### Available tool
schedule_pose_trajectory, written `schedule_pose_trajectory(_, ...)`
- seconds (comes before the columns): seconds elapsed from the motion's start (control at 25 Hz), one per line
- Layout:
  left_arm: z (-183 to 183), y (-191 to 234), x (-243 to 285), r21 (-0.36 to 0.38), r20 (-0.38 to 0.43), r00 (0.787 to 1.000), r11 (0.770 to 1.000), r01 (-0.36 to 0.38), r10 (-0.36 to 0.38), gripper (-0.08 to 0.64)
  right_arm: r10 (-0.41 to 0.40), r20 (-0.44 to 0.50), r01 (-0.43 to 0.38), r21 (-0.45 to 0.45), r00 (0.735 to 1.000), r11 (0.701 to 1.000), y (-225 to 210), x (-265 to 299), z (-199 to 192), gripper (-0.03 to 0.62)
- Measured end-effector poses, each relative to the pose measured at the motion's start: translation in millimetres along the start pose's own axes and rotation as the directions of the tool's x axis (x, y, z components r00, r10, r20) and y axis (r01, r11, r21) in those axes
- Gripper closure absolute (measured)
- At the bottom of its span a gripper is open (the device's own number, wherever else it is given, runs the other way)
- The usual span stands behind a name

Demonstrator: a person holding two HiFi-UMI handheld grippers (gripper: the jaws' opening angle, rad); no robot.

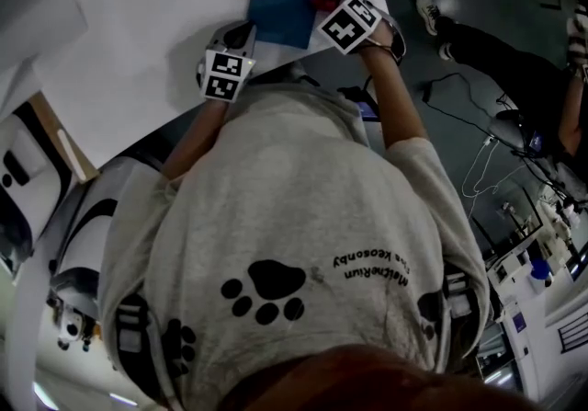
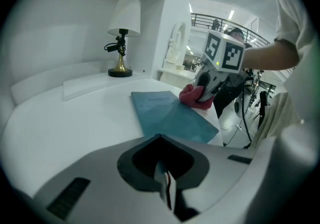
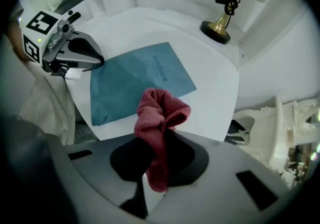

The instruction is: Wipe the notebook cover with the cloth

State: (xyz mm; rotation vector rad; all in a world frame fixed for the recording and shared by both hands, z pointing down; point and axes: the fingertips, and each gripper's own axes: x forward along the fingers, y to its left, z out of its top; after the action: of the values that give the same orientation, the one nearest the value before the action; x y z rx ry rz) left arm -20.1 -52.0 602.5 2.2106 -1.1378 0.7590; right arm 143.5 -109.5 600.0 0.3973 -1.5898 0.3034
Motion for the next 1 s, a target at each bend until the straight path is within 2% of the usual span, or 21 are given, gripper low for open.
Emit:
schedule_pose_trajectory(0.24,2.7,-3.1,10.1,-0.006,-0.003,1.0,1.0,0.001,-0.001,0.548,-0.02,0.015,0.018,0.091,1.0,0.996,-10.4,-11.1,-26.1,0.534)
schedule_pose_trajectory(0.44,-0.3,-7.7,5.6,-0.017,-0.004,1.0,1.0,0.01,-0.011,0.548,-0.024,0.09,0.015,0.097,0.996,0.995,3.4,-26.8,-10.1,0.534)
schedule_pose_trajectory(0.72,-2.2,-10.9,9.4,-0.031,-0.014,1.0,0.999,0.019,-0.02,0.548,-0.006,0.169,-0.001,0.041,0.986,0.999,17.1,-36.3,28.9,0.533)
schedule_pose_trajectory(1.0,-2.2,-10.7,2.9,-0.04,-0.012,1.0,0.999,0.024,-0.025,0.548,0.033,0.235,-0.015,-0.078,0.972,0.997,45.1,-41.6,84.7,0.534)
